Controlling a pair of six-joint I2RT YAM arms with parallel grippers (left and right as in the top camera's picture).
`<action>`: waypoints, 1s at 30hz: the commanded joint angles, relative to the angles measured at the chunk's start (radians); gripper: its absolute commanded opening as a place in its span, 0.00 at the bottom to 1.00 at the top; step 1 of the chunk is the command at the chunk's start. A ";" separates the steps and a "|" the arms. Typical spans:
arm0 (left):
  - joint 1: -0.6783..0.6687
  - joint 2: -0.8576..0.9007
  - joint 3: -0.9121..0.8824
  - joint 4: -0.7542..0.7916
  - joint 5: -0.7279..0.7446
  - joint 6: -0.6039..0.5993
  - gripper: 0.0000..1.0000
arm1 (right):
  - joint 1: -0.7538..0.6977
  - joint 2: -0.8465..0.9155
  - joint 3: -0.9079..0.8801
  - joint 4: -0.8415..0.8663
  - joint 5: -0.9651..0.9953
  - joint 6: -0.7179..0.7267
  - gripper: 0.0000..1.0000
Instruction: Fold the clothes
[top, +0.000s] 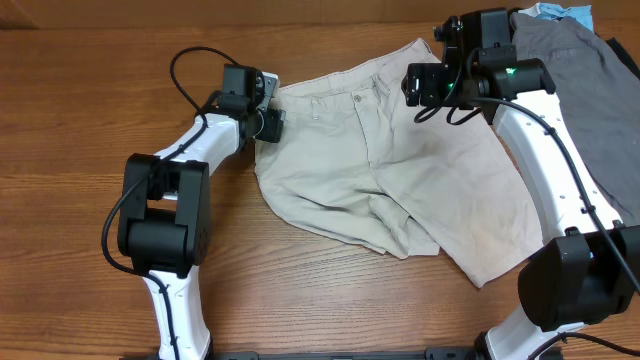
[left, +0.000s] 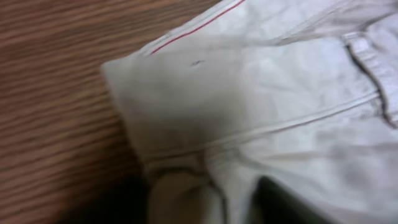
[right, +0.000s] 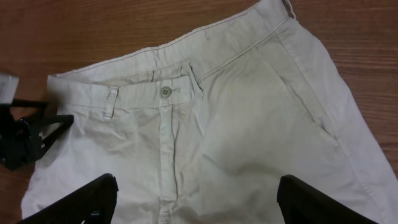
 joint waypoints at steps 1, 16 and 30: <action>-0.018 0.032 0.009 0.029 -0.026 -0.012 0.24 | -0.006 -0.007 0.014 0.002 0.006 -0.007 0.85; 0.056 0.032 0.309 0.150 -0.257 0.039 0.40 | -0.006 0.000 0.014 0.004 0.017 -0.006 0.84; -0.019 -0.186 0.367 -0.540 -0.114 -0.154 0.97 | -0.010 0.015 0.014 0.031 0.016 0.000 1.00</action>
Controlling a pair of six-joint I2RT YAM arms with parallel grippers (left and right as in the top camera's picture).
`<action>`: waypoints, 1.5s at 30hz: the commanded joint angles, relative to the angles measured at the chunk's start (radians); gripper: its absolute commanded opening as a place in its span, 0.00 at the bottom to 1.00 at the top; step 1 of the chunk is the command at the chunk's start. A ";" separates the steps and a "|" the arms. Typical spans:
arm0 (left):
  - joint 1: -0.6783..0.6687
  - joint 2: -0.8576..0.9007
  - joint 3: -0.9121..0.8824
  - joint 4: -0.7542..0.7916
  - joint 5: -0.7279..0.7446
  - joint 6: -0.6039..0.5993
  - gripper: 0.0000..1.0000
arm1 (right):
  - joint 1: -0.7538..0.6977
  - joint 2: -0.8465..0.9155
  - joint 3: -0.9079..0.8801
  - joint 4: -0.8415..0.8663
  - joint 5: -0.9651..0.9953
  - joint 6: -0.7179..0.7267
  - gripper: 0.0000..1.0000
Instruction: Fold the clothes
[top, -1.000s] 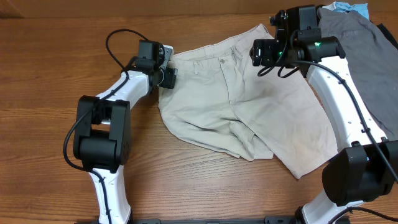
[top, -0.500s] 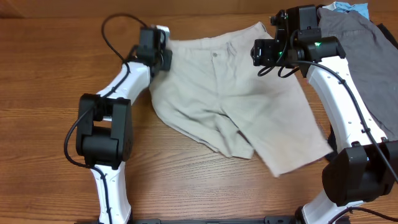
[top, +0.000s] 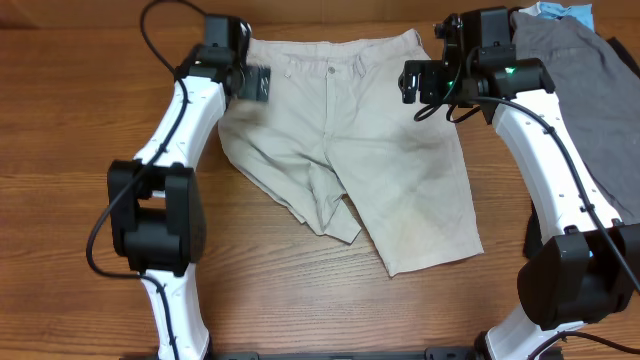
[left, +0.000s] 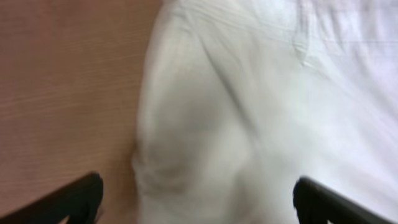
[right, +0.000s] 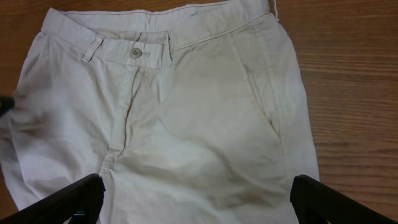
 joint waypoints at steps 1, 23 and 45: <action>-0.049 -0.195 0.022 -0.214 0.108 -0.071 0.90 | -0.010 0.009 0.014 0.012 0.009 0.000 1.00; -0.197 -0.247 -0.529 -0.308 0.347 -0.378 0.61 | -0.010 0.009 0.014 0.031 0.009 0.000 1.00; -0.195 -0.247 -0.615 -0.282 0.314 -0.352 0.58 | -0.010 0.009 0.014 0.013 0.009 0.000 1.00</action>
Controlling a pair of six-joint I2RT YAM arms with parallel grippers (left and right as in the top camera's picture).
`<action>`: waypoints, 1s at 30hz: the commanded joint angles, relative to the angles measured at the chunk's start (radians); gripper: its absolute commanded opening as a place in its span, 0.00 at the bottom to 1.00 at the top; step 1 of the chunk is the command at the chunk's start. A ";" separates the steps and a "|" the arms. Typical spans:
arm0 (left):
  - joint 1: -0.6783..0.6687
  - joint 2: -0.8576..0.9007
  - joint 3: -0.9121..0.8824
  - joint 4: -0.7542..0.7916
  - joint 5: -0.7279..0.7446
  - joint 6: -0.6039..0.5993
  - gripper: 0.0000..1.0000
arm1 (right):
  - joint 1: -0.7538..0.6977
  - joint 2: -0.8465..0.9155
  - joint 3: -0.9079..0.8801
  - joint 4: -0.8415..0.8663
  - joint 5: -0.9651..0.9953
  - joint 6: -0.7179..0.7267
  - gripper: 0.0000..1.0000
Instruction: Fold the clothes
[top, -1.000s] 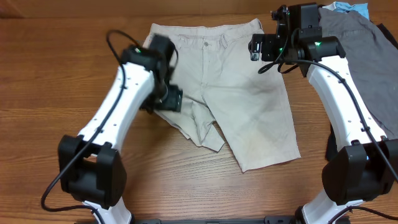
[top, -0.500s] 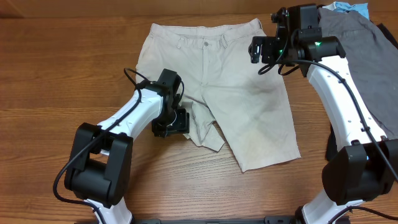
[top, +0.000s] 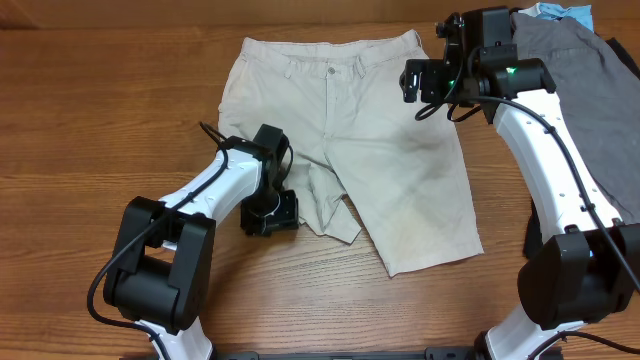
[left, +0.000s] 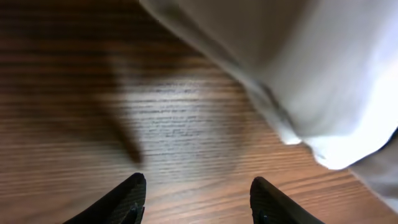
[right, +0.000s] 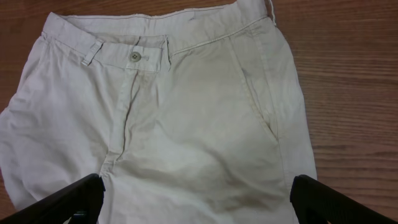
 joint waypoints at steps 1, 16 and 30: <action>-0.001 0.002 0.008 0.017 -0.048 0.034 0.59 | -0.005 0.009 0.014 0.003 0.009 0.000 1.00; -0.001 0.007 -0.011 0.243 -0.062 0.034 0.64 | -0.005 0.009 0.014 0.002 0.009 0.000 1.00; 0.005 0.008 -0.100 0.333 -0.097 -0.008 0.04 | -0.005 0.009 0.014 0.002 0.010 0.000 1.00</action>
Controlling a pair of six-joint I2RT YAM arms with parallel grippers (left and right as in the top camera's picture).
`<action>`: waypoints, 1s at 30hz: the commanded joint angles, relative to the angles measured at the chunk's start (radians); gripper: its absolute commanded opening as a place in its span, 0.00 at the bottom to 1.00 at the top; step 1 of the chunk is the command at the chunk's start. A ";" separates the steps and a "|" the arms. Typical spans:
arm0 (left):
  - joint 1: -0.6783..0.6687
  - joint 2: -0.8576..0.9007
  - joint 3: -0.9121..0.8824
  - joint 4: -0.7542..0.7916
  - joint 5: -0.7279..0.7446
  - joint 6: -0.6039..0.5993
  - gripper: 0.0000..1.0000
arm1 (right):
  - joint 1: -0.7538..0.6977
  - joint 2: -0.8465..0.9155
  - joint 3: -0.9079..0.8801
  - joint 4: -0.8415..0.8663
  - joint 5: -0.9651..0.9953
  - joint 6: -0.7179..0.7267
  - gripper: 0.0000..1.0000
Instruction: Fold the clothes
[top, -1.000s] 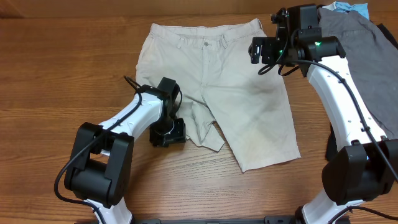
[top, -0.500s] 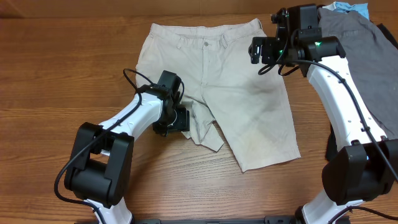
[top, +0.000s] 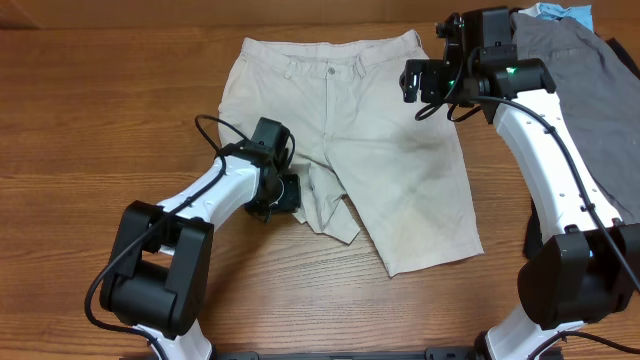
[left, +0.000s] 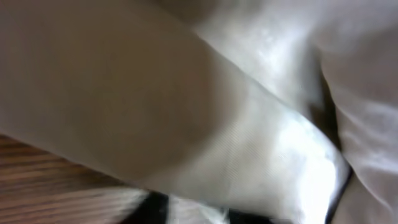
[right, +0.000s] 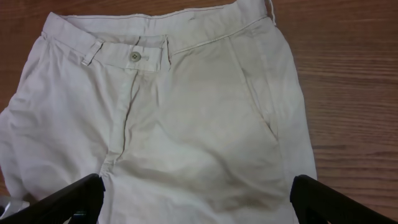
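Beige shorts (top: 350, 130) lie flat with the waistband at the far side. The left leg is crumpled at its hem, the right leg spread out. My left gripper (top: 284, 192) sits at that crumpled hem. In the left wrist view the shorts' fabric (left: 217, 112) fills the frame, and the left gripper (left: 199, 214) shows only as dark finger stubs close together with cloth between them. My right gripper (top: 425, 88) hovers open above the right hip of the shorts (right: 186, 112), its fingers (right: 68, 202) spread wide at the frame's bottom corners.
A grey garment (top: 580, 80) and a blue cloth (top: 565, 12) lie at the back right, beside the right arm. Bare wooden table (top: 80, 150) surrounds the shorts. The left arm's black cable (top: 215, 130) loops over the table left of the shorts.
My left gripper was open over bare wood just beside the left leg's hem. It is now on the hem, fingers closer together with cloth between them. The right arm has not moved.
First my left gripper was shut on the waistband's left corner, with the shorts lying askew. Then the shorts lay square, waistband at the far side, and that gripper was open there. Later it was open by the crumpled left hem, and it now grips the hem.
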 joint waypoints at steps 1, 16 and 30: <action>0.007 0.030 -0.038 0.003 -0.062 -0.012 0.04 | -0.005 0.009 0.014 0.002 0.009 0.000 1.00; 0.171 0.026 0.294 -0.676 -0.100 0.090 0.04 | -0.005 0.009 0.014 0.002 0.008 0.000 1.00; 0.185 0.026 0.329 -0.975 -0.279 0.066 0.26 | -0.005 0.009 0.014 -0.002 0.009 0.000 1.00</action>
